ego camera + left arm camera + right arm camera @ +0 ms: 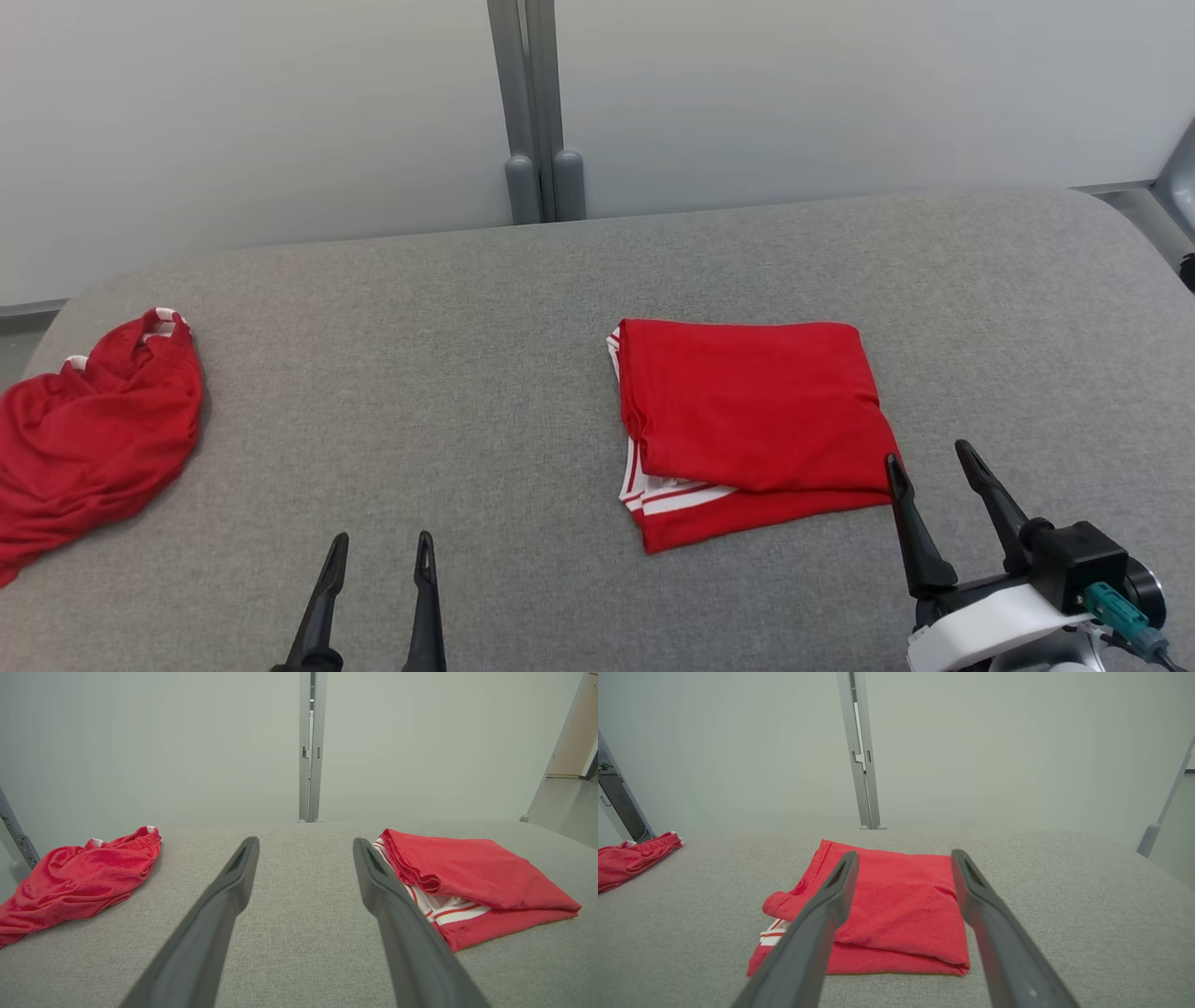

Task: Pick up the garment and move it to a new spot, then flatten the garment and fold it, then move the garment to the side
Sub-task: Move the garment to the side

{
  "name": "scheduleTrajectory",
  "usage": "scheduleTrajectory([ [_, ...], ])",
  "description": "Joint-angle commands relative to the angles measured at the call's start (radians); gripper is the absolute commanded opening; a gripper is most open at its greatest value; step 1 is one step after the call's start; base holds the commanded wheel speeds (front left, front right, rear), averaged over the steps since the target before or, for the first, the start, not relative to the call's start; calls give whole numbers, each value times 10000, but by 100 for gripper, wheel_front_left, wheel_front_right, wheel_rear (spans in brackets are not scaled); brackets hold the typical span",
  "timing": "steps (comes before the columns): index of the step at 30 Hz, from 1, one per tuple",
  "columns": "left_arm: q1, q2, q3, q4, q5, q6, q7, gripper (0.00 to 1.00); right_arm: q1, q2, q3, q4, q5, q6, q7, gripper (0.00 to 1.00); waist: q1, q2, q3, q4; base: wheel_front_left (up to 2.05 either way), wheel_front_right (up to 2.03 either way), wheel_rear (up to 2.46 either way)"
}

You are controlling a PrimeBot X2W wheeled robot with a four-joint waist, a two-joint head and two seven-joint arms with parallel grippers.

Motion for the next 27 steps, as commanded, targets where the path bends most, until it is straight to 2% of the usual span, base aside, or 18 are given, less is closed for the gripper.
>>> scheduleTrajectory([
  [1, -85, 17, -9, 9, 55, 44, -26, 100, 34, -63, -49, 53, 68, -9, -28, 100, 0, 0, 23, 31, 0, 0, 0],
  [12, -297, 17, -133, 25, 170, 69, -26, 100, -660, -309, 399, 777, 1385, -9, -28, 100, 0, 0, 283, 71, 0, 0, 0],
  [17, -479, 17, -262, 49, 253, 12, -26, 100, -1203, -638, 601, 1214, 2713, -9, -28, 100, 0, 0, 567, 151, 0, 0, 0],
  [22, -754, 17, -417, -22, 394, -14, -28, 100, -2135, -1561, 1359, 2100, 4766, -9, 42, 100, 0, 0, 1126, 277, 0, 0, 0],
  [27, -1173, 17, -566, -60, 494, -39, -26, 100, -3131, -2795, 2178, 2321, 7411, -7, 1205, 100, 0, 0, 1798, 432, 0, 0, 0],
])
